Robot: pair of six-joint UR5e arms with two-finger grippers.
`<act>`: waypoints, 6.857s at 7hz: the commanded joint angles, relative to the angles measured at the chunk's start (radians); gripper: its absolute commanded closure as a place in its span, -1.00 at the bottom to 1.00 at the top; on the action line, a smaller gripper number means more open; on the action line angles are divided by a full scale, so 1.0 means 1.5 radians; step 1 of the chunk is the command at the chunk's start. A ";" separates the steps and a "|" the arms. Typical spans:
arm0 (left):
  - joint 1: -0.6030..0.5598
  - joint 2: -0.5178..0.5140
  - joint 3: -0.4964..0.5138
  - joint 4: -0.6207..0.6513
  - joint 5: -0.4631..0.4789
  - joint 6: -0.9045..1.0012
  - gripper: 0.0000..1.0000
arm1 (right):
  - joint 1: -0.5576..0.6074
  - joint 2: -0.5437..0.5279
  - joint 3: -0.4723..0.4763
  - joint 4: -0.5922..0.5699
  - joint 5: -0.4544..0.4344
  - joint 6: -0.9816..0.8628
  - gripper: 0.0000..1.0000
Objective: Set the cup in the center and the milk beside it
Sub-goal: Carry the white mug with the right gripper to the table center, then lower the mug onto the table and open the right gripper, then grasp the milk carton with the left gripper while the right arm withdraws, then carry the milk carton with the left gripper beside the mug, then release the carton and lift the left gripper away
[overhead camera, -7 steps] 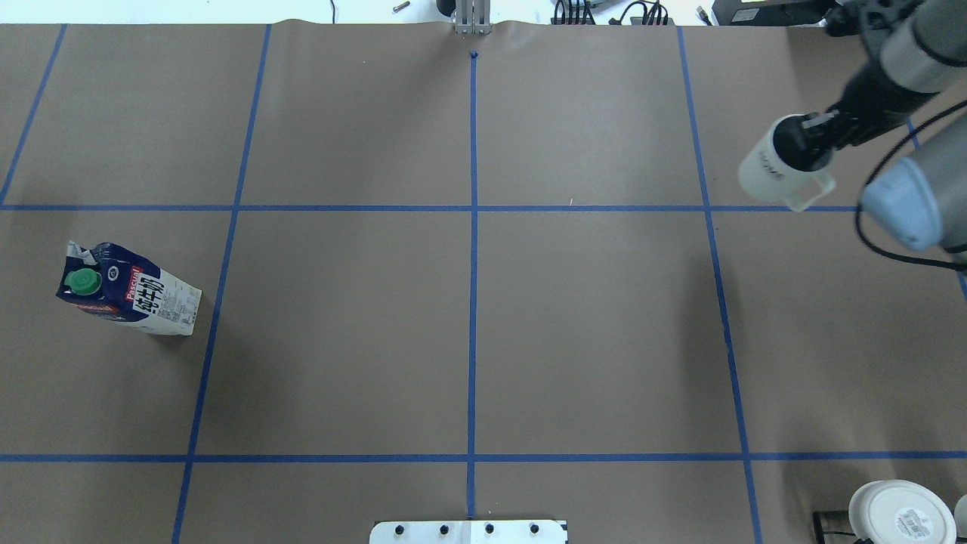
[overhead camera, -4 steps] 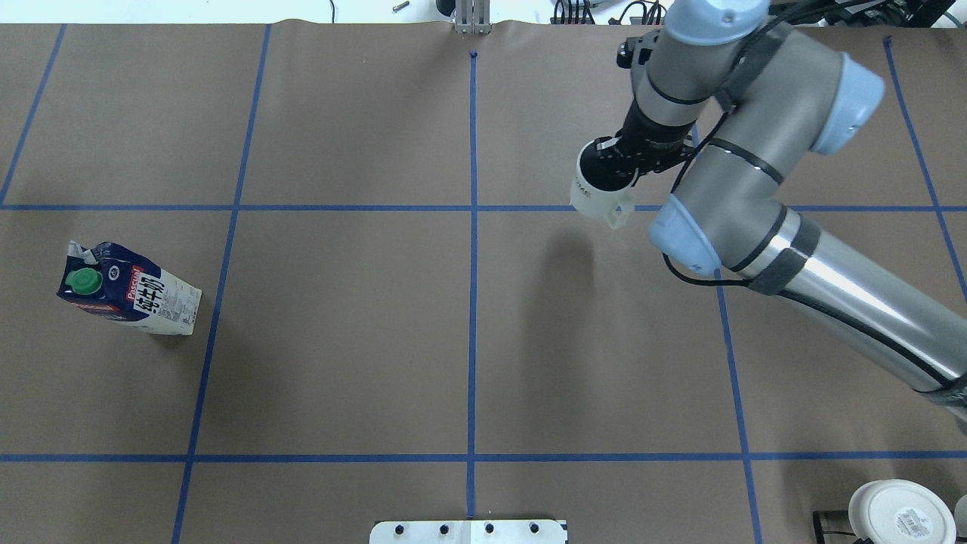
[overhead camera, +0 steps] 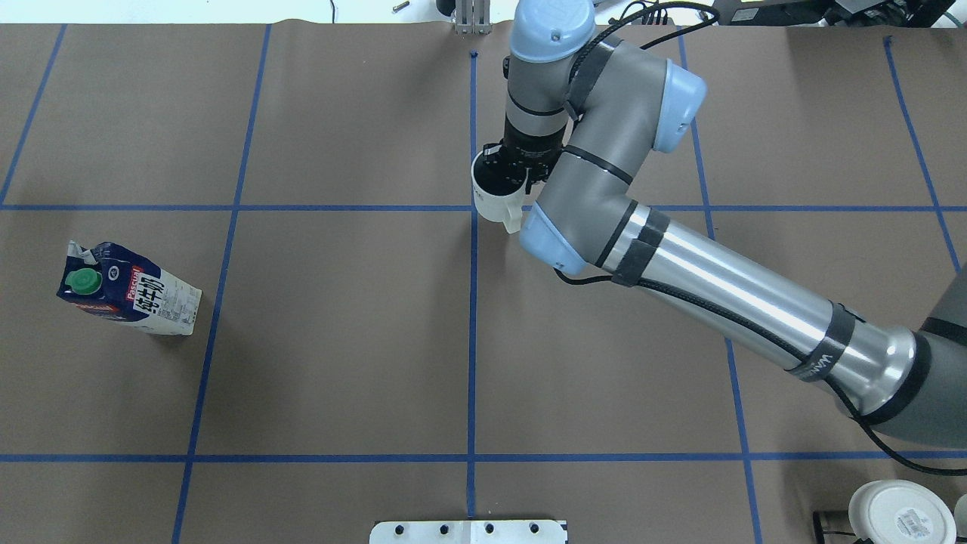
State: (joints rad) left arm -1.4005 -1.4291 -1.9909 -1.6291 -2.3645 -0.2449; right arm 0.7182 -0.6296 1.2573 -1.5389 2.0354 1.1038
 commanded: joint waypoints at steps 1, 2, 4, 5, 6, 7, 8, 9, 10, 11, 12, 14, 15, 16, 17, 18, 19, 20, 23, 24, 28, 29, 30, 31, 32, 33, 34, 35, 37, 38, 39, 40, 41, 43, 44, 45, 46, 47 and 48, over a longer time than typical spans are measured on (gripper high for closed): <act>-0.001 0.001 -0.001 0.000 -0.001 0.000 -0.97 | -0.012 0.041 -0.091 0.079 -0.005 0.035 1.00; -0.001 0.002 -0.001 0.000 -0.001 0.000 -0.97 | -0.015 0.043 -0.094 0.081 -0.006 0.035 1.00; 0.001 0.014 -0.018 -0.001 -0.008 -0.040 -0.97 | -0.014 0.048 -0.093 0.082 -0.003 0.042 -1.00; 0.015 0.000 -0.043 -0.001 -0.008 -0.093 -0.95 | -0.009 0.063 -0.083 0.073 0.014 0.045 -1.00; 0.041 -0.004 -0.085 0.002 -0.010 -0.151 -0.95 | 0.013 0.057 -0.056 0.056 0.054 0.053 -1.00; 0.091 -0.003 -0.130 0.000 -0.002 -0.232 -0.96 | 0.021 0.027 -0.006 0.028 0.063 0.052 -1.00; 0.149 0.001 -0.154 0.000 0.032 -0.281 -0.96 | 0.031 -0.034 0.070 0.026 0.065 0.052 -1.00; 0.171 0.003 -0.151 -0.002 0.040 -0.287 -0.96 | 0.032 -0.094 0.126 0.031 0.056 0.050 -1.00; 0.200 -0.005 -0.146 -0.002 0.043 -0.299 -0.96 | 0.033 -0.105 0.132 0.036 0.056 0.050 -1.00; 0.235 -0.040 -0.142 0.000 0.069 -0.369 -0.96 | 0.033 -0.107 0.135 0.035 0.056 0.050 -1.00; 0.285 -0.060 -0.138 -0.002 0.113 -0.423 -0.96 | 0.043 -0.140 0.180 0.029 0.062 0.049 -1.00; 0.293 -0.058 -0.138 -0.003 0.149 -0.422 -0.96 | 0.072 -0.258 0.307 0.027 0.067 0.039 -1.00; 0.299 -0.058 -0.135 -0.003 0.153 -0.421 -0.96 | 0.093 -0.314 0.366 0.026 0.067 0.039 -1.00; 0.321 -0.060 -0.131 -0.002 0.176 -0.422 -0.96 | 0.098 -0.418 0.466 0.026 0.068 0.037 -1.00; 0.326 -0.069 -0.116 -0.003 0.177 -0.423 -0.96 | 0.117 -0.487 0.525 0.026 0.073 0.021 -1.00; 0.326 -0.078 -0.100 -0.004 0.177 -0.424 -0.96 | 0.125 -0.544 0.566 0.026 0.073 0.001 -1.00; 0.326 -0.086 -0.087 -0.004 0.176 -0.427 -0.96 | 0.137 -0.572 0.579 0.026 0.073 -0.027 -1.00; 0.327 -0.089 -0.082 -0.004 0.176 -0.429 -0.96 | 0.152 -0.607 0.591 0.027 0.073 -0.033 -1.00; 0.351 -0.100 -0.062 -0.004 0.178 -0.432 -0.96 | 0.190 -0.686 0.623 0.027 0.073 -0.126 -1.00; 0.354 -0.100 -0.055 -0.004 0.185 -0.428 -0.84 | 0.190 -0.686 0.622 0.027 0.073 -0.126 -1.00; 0.351 -0.114 -0.059 0.002 0.179 -0.434 1.00 | 0.198 -0.688 0.622 0.027 0.072 -0.126 -1.00; 0.347 -0.148 -0.088 0.078 0.158 -0.435 1.00 | 0.206 -0.692 0.623 0.027 0.073 -0.127 -1.00; 0.347 -0.281 -0.087 0.253 0.152 -0.435 1.00 | 0.205 -0.692 0.622 0.027 0.072 -0.127 -1.00; 0.350 -0.448 -0.041 0.421 0.159 -0.434 1.00 | 0.206 -0.693 0.623 0.027 0.072 -0.127 -1.00; 0.351 -0.522 0.015 0.431 0.156 -0.435 1.00 | 0.206 -0.694 0.622 0.027 0.072 -0.127 -1.00; 0.359 -0.554 0.069 0.374 0.156 -0.445 1.00 | 0.205 -0.694 0.620 0.027 0.072 -0.127 -1.00; 0.379 -0.602 0.151 0.289 0.156 -0.514 1.00 | 0.205 -0.694 0.620 0.027 0.071 -0.127 -1.00; 0.423 -0.652 0.206 0.252 0.156 -0.530 1.00 | 0.204 -0.693 0.620 0.027 0.071 -0.127 -1.00; 0.440 -0.698 0.293 0.173 0.158 -0.536 1.00 | 0.204 -0.689 0.618 0.027 0.070 -0.127 -1.00; 0.454 -0.702 0.310 0.144 0.186 -0.545 1.00 | 0.204 -0.687 0.619 0.027 0.071 -0.127 -1.00; 0.466 -0.703 0.327 0.122 0.195 -0.546 1.00 | 0.204 -0.687 0.620 0.027 0.071 -0.127 -1.00; 0.473 -0.701 0.332 0.120 0.195 -0.545 0.59 | 0.204 -0.686 0.619 0.027 0.071 -0.127 -1.00; 0.473 -0.702 0.331 0.118 0.195 -0.544 -0.22 | 0.204 -0.685 0.618 0.027 0.070 -0.127 -1.00; 0.460 -0.700 0.291 0.123 0.195 -0.539 -0.97 | 0.204 -0.685 0.615 0.027 0.069 -0.127 -1.00; 0.427 -0.677 0.228 0.142 0.191 -0.539 -0.97 | 0.204 -0.685 0.613 0.027 0.067 -0.127 -1.00; 0.412 -0.646 0.141 0.189 0.194 -0.537 -0.97 | 0.204 -0.686 0.611 0.027 0.066 -0.127 -1.00; 0.381 -0.609 0.081 0.200 0.194 -0.538 -0.97 | 0.206 -0.690 0.608 0.027 0.066 -0.136 -1.00; 0.367 -0.502 -0.001 0.200 0.195 -0.497 -0.97 | 0.223 -0.701 0.606 0.027 0.072 -0.170 -1.00; 0.335 -0.409 -0.058 0.201 0.196 -0.376 -0.97 | 0.252 -0.722 0.602 0.028 0.075 -0.211 -1.00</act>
State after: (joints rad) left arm -0.8473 -2.2109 -1.9556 -1.3329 -2.0727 -0.9684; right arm 1.0530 -1.6816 2.1665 -1.4985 2.1408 0.8542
